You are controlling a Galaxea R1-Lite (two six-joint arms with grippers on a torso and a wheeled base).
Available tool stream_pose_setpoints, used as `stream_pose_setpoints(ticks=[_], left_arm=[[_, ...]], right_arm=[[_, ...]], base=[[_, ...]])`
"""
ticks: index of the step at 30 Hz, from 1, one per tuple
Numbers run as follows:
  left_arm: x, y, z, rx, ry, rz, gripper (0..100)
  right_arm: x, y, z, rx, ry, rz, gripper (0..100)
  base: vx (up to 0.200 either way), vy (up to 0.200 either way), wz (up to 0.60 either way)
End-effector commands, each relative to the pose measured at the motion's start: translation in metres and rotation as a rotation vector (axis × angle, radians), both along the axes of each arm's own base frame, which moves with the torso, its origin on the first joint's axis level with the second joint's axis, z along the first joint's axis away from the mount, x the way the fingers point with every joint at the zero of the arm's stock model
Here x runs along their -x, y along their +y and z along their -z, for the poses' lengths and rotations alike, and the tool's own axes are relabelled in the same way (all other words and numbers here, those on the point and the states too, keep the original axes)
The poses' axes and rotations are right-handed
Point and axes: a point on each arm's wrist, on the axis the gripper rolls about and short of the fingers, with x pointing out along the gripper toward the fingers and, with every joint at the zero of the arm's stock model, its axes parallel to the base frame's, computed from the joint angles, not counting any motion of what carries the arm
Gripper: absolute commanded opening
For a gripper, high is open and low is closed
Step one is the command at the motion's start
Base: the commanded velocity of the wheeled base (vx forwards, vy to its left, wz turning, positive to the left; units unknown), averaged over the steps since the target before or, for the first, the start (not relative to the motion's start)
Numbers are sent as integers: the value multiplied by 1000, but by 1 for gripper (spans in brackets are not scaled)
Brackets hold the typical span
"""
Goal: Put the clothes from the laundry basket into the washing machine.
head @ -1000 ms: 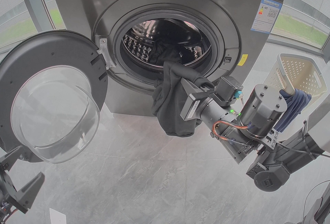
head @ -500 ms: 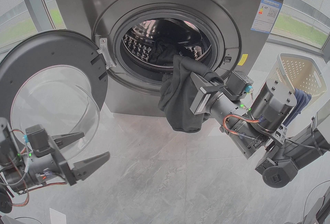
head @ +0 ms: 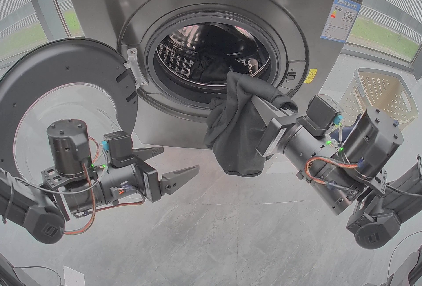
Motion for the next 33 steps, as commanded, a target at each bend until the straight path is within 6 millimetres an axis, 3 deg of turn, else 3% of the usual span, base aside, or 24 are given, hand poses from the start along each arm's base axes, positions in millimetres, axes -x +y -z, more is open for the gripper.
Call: stream_pose_setpoints(ticks=[1,17,26,33], left_arm=[[-20,-10,17,-26,48,-4,100],[-42,-26,46,-40,102,10,100],[-54,-54,61,32,111,58,100],[-64,-65,72,75,89,86,100]], right_arm=[[12,-2,-5,-11,-8,-27,0],[15,-1,-2,-5,-3,-42,0],[16,2,-4,-11,-8,-48,0],[17,2,-5,-9,-9,-51,0]], base=[[0,0,0],[0,0,0],[0,0,0],[0,0,0]])
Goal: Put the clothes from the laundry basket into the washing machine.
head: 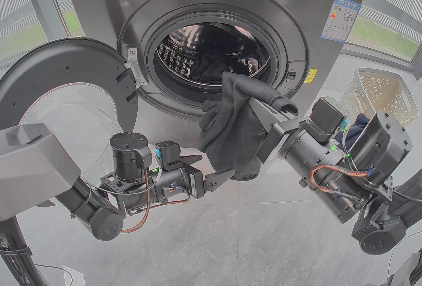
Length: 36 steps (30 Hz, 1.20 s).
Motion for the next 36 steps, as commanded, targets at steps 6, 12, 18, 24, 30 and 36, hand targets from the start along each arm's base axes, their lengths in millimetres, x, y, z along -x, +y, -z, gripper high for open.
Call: stream_pose_setpoints(ticks=[6,12,18,24,30,36], left_arm=[[-9,-18,24,11,21,54,100],[-14,-23,23,44,-7,53,100],[-11,-24,26,57,18,57,100],[-11,-29,42,43,38,64,100],[-17,-34,44,65,8,55,100],[-22,-37,35,95,-35,52,100]], right_arm=[[1,1,1,0,1,-5,0],[1,1,1,1,2,-5,0],[1,1,0,-1,0,-5,0],[1,1,1,0,1,-4,0],[1,1,2,4,4,-5,0],[1,1,2,5,5,-5,0]], base=[[0,0,0],[0,0,0],[0,0,0],[0,0,0],[0,0,0],[0,0,0]])
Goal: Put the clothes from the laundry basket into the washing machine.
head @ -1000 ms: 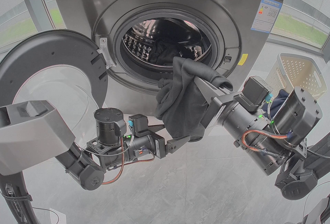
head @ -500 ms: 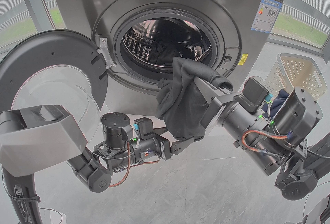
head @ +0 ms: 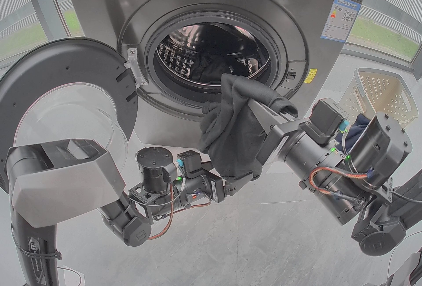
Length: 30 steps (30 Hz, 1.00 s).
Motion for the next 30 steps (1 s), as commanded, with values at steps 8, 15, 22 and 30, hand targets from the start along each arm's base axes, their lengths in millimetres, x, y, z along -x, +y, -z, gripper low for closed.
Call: stream_pose_setpoints(ticks=[8,15,22,30], left_arm=[[-3,-6,-6,28,-32,4,100],[-4,-6,-10,49,-59,-7,0],[21,2,-27,56,-70,10,0],[77,19,-61,73,-98,78,0]], right_arm=[[0,1,1,3,2,-1,0],[-1,0,2,4,5,2,0],[-10,0,8,17,13,21,0],[-16,5,15,15,22,15,0]], base=[[0,0,0],[0,0,0],[0,0,0],[0,0,0]])
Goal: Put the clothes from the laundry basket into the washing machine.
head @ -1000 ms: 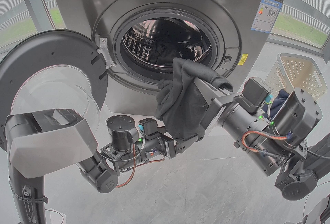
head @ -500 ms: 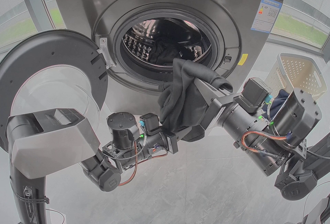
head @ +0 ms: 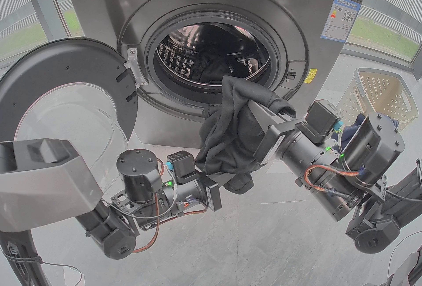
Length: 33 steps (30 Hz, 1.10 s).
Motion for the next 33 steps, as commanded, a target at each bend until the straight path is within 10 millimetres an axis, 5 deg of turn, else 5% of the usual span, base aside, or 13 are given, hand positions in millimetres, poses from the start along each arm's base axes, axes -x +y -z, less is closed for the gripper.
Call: stream_pose_setpoints(ticks=[1,9,10,29,33], left_arm=[[42,12,-36,41,-55,55,0],[63,29,-56,75,-115,66,0],[63,29,-59,86,-130,64,0],[30,45,-85,182,-247,-116,0],[29,46,-89,193,-257,-131,0]], right_arm=[[-6,5,10,8,23,-3,0],[-13,6,24,26,57,-7,0],[-12,6,25,25,59,-17,100],[-18,-21,43,62,145,48,100],[-9,-29,60,115,194,44,100]], base=[[0,0,0],[0,0,0],[0,0,0],[0,0,0],[0,0,0]])
